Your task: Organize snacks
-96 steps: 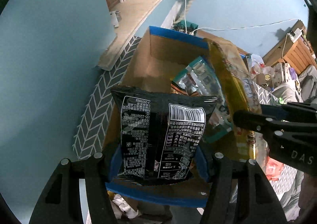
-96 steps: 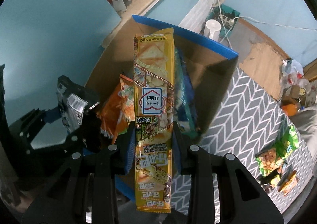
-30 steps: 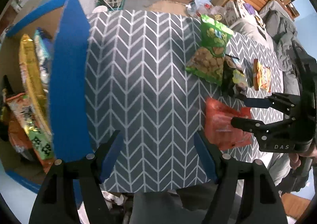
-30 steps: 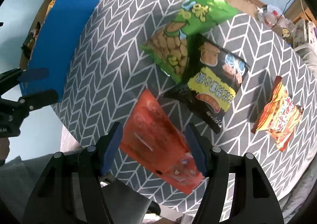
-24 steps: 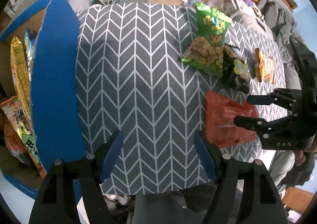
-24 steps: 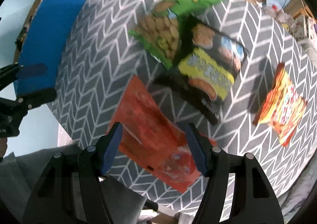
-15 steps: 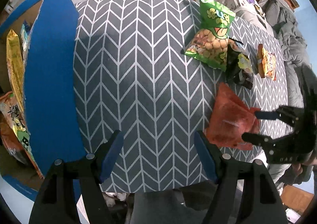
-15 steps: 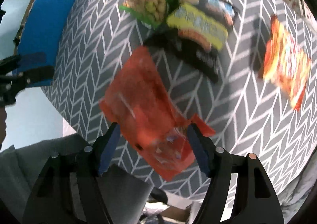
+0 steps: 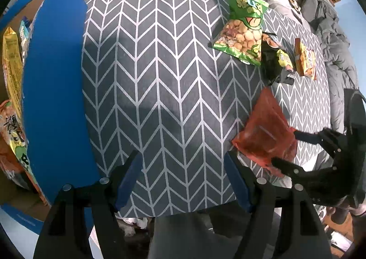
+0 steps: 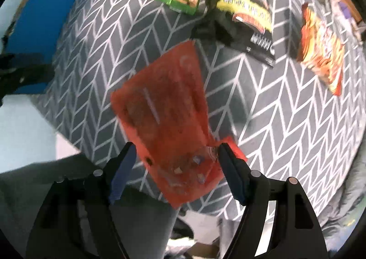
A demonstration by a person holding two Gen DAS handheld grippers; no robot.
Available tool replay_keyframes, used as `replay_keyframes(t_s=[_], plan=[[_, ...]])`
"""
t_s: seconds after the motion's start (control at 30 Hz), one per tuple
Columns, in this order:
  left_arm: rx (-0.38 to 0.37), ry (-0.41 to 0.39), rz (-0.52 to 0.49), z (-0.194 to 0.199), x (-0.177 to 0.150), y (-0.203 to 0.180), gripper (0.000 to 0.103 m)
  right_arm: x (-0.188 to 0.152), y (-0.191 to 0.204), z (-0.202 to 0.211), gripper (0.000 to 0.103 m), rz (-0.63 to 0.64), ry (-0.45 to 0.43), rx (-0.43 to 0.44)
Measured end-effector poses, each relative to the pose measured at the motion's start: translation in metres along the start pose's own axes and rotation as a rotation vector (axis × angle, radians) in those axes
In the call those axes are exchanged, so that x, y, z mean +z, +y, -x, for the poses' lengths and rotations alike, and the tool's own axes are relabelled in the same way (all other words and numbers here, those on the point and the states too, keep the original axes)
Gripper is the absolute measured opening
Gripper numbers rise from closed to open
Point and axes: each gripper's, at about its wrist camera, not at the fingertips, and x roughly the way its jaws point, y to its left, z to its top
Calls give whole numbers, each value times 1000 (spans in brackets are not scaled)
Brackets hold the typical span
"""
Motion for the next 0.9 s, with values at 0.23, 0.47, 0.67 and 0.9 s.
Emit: replay_keyframes(t_s=[0.23, 0.47, 0.67, 0.9], plan=[[-8, 9, -8, -1, -2, 1, 75, 2, 33, -20, 74, 105, 0, -130], [-3, 12, -21, -3, -2, 0, 75, -3, 57, -36, 69, 147, -8, -207], [4, 9, -35, -2, 4, -3, 75, -14, 59, -28, 52, 93, -54, -141], [9, -6, -62, 2, 26, -17, 75, -29, 37, -13, 50, -3, -101, -68]])
